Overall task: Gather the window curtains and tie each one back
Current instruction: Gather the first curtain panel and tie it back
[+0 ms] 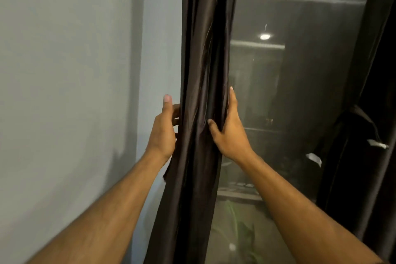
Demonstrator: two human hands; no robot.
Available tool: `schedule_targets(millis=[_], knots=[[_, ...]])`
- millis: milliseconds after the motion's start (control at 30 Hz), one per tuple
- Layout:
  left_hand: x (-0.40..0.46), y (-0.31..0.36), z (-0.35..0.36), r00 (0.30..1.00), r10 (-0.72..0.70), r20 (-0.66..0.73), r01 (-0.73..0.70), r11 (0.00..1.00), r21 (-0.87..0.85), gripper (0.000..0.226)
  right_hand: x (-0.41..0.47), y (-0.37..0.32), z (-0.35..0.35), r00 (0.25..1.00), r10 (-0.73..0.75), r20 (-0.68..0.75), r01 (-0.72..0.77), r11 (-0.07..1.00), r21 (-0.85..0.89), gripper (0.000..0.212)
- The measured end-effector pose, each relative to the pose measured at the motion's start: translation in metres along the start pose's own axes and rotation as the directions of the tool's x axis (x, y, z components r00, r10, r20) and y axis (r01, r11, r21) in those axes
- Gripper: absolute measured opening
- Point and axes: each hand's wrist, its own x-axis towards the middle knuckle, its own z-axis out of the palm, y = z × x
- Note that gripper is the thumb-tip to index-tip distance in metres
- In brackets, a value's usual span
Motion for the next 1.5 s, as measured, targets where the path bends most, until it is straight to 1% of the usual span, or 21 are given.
schedule_targets(millis=[33, 100, 267, 300, 367, 433, 467, 567, 667, 733, 800, 867, 933, 1033, 1100, 1167, 1267, 1333, 1367, 1433, 1500], knots=[[-0.009, -0.013, 0.0, 0.999, -0.028, -0.044, 0.031, 0.998, 0.056, 0.046, -0.02, 0.007, 0.001, 1.0, 0.004, -0.006, -0.004, 0.999, -0.032, 0.097], [-0.025, -0.041, -0.003, 0.994, -0.06, -0.088, 0.074, 0.983, 0.17, 0.024, -0.056, 0.022, 0.003, 0.999, -0.002, -0.034, -0.002, 0.993, -0.117, 0.094], [-0.057, -0.097, -0.006, 0.976, -0.17, -0.137, 0.204, 0.932, 0.301, 0.025, -0.118, 0.052, 0.011, 0.999, -0.003, 0.04, 0.015, 0.952, -0.305, 0.095], [-0.06, -0.104, -0.006, 0.97, -0.179, -0.166, 0.224, 0.921, 0.318, 0.024, -0.125, 0.056, 0.014, 0.999, -0.024, 0.047, 0.039, 0.936, -0.35, 0.096], [-0.065, -0.112, -0.006, 0.957, -0.178, -0.23, 0.249, 0.909, 0.333, 0.02, -0.136, 0.063, 0.022, 0.992, -0.125, -0.013, 0.103, 0.868, -0.485, 0.096], [-0.069, -0.114, -0.004, 0.951, -0.137, -0.276, 0.232, 0.909, 0.347, 0.019, -0.143, 0.062, 0.032, 0.967, -0.243, -0.078, 0.153, 0.797, -0.584, 0.086], [-0.072, -0.113, -0.004, 0.949, -0.109, -0.295, 0.216, 0.909, 0.358, 0.02, -0.147, 0.058, 0.036, 0.955, -0.282, -0.09, 0.179, 0.792, -0.583, 0.079], [-0.078, -0.112, -0.007, 0.947, -0.037, -0.318, 0.163, 0.91, 0.38, 0.02, -0.147, 0.038, 0.046, 0.938, -0.328, -0.109, 0.243, 0.851, -0.466, 0.061], [-0.08, -0.113, -0.014, 0.946, -0.028, -0.323, 0.15, 0.921, 0.36, 0.022, -0.142, 0.017, 0.05, 0.926, -0.347, -0.15, 0.267, 0.88, -0.392, 0.041], [-0.081, -0.114, -0.021, 0.941, -0.04, -0.336, 0.155, 0.933, 0.324, 0.022, -0.142, 0.001, 0.056, 0.935, -0.332, -0.122, 0.276, 0.901, -0.334, 0.027], [-0.082, -0.114, -0.028, 0.939, -0.058, -0.34, 0.16, 0.947, 0.279, 0.021, -0.144, -0.015, 0.064, 0.944, -0.326, -0.055, 0.288, 0.894, -0.344, 0.014], [-0.082, -0.114, -0.036, 0.943, -0.08, -0.324, 0.155, 0.965, 0.212, 0.02, -0.146, -0.027, 0.076, 0.966, -0.256, 0.049, 0.256, 0.899, -0.356, 0.012], [-0.08, -0.114, -0.042, 0.95, -0.09, -0.3, 0.15, 0.971, 0.187, 0.019, -0.142, -0.031, 0.086, 0.993, -0.079, 0.093, 0.106, 0.937, -0.334, 0.019], [-0.078, -0.117, -0.05, 0.955, -0.036, -0.296, 0.106, 0.968, 0.226, 0.016, -0.131, -0.033, 0.096, 0.989, 0.144, -0.019, -0.142, 0.935, -0.324, 0.039], [-0.077, -0.118, -0.052, 0.955, 0.006, -0.297, 0.074, 0.963, 0.258, 0.02, -0.12, -0.031, 0.098, 0.968, 0.237, -0.082, -0.25, 0.895, -0.369, 0.051], [-0.077, -0.122, -0.053, 0.95, 0.07, -0.304, 0.028, 0.951, 0.309, 0.029, -0.109, -0.029, 0.102, 0.946, 0.309, -0.098, -0.321, 0.853, -0.411, 0.052], [-0.08, -0.129, -0.053, 0.938, 0.216, -0.27, -0.079, 0.893, 0.443, 0.031, -0.106, -0.025, 0.105, 0.944, 0.316, -0.096, -0.326, 0.841, -0.432, 0.029], [-0.081, -0.136, -0.053, 0.926, 0.318, -0.204, -0.167, 0.829, 0.534, 0.033, -0.111, -0.024, 0.107, 0.947, 0.306, -0.093, -0.315, 0.847, -0.428, 0.015], [-0.082, -0.138, -0.054, 0.927, 0.334, -0.17, -0.19, 0.81, 0.554, 0.033, -0.115, -0.023, 0.108, 0.95, 0.3, -0.081, -0.306, 0.853, -0.422, 0.012], [-0.084, -0.138, -0.052, 0.946, 0.294, -0.133, -0.177, 0.817, 0.549, 0.035, -0.121, -0.022, 0.11, 0.959, 0.282, -0.04, -0.275, 0.88, -0.388, 0.01], [-0.086, -0.134, -0.051, 0.967, 0.222, -0.128, -0.129, 0.854, 0.504, 0.036, -0.124, -0.02, 0.115, 0.963, 0.27, -0.02, -0.262, 0.911, -0.319, 0.008]])
